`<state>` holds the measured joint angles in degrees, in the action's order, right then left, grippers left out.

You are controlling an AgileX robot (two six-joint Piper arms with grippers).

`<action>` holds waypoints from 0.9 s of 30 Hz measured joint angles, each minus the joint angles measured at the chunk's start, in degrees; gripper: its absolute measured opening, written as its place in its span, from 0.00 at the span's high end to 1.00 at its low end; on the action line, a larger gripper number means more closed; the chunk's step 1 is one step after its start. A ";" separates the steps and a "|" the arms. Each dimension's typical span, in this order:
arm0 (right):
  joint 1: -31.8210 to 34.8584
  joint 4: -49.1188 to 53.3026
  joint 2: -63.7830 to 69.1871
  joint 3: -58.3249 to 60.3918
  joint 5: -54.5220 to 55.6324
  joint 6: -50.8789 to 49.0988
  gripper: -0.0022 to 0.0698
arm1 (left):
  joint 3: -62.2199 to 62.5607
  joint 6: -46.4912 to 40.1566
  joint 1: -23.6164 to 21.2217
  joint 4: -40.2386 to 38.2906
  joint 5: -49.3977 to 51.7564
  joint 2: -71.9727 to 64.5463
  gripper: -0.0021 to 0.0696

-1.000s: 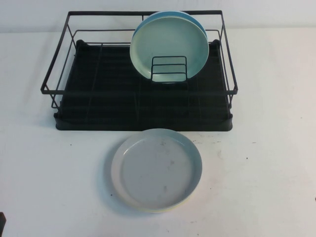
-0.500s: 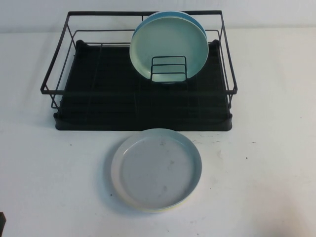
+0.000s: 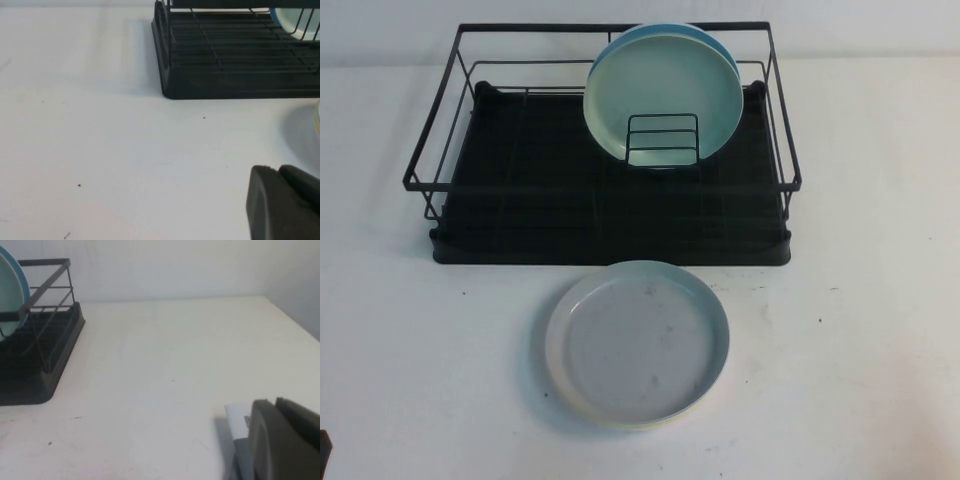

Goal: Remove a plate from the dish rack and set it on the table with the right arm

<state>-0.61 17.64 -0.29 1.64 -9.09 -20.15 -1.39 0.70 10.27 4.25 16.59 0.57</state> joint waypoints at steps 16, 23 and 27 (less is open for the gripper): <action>0.00 -24.68 -0.14 0.09 -9.30 25.85 1.00 | 0.00 0.00 0.00 0.00 0.07 0.04 0.98; 0.00 -28.59 -0.14 0.09 -11.59 29.33 1.00 | 0.00 0.00 0.00 0.00 0.07 0.04 0.98; 0.00 -28.82 -0.16 0.09 -11.68 29.54 1.00 | 0.00 0.00 0.00 0.00 0.07 0.04 0.98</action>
<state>-0.61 -11.18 -0.45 1.73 -20.77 9.39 -1.39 0.70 10.27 4.25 16.67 0.61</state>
